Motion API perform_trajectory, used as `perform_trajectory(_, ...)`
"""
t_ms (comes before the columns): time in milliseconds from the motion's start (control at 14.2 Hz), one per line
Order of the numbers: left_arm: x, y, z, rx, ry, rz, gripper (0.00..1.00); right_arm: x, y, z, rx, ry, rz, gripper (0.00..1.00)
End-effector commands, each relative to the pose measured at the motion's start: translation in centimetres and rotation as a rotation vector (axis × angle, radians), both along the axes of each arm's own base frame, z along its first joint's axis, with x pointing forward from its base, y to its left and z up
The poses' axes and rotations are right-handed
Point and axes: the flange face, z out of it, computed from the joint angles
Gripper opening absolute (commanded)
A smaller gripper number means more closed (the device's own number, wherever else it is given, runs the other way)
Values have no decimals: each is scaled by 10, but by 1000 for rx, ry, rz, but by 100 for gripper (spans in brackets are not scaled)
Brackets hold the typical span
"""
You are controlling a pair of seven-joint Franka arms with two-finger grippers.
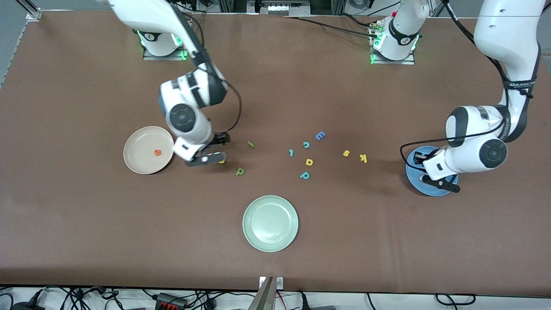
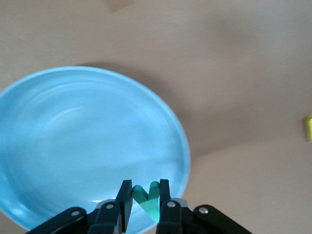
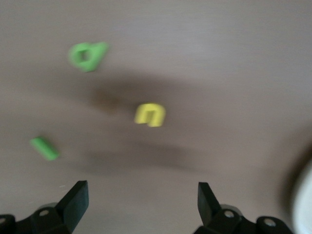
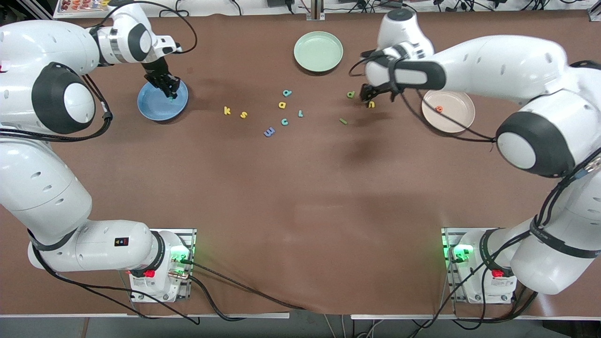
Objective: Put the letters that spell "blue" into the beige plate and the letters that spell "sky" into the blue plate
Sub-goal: 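Reach the green l with the right gripper while the left gripper reaches the k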
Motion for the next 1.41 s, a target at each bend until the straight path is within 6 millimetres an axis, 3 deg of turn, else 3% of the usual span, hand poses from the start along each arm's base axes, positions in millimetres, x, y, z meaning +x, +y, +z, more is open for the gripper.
perform_trajectory(0,9,4,-1,-9,-2,-51,88,-4,33,-11,13,-31,87,74)
perform_trajectory(70,10,2,1,-10,-2,-55,99,-7,55,-15,18,-45,125,71)
perform_trajectory(211,10,-5,3,-10,-4,-55,100,-9,85,-22,21,-63,163,60)
perform_trajectory(422,19,-40,30,-31,10,-64,100,-27,116,-41,16,-57,214,59)
perform_trajectory(563,19,-76,45,-27,63,5,100,-27,115,-50,0,-58,241,59)
perform_trajectory(774,15,-125,44,-31,39,75,100,-28,114,-56,-5,-50,276,59)
perform_trajectory(985,-14,-159,8,-29,-4,188,100,-28,114,-58,-3,-56,279,56)
perform_trajectory(1125,-31,-187,0,-21,-36,240,100,-25,113,-65,6,-69,285,51)
perform_trajectory(1266,-34,-194,-6,-9,-25,268,100,-25,113,-67,6,-67,282,44)
perform_trajectory(1336,-36,-194,-11,-9,-19,269,100,-25,113,-67,6,-68,281,34)
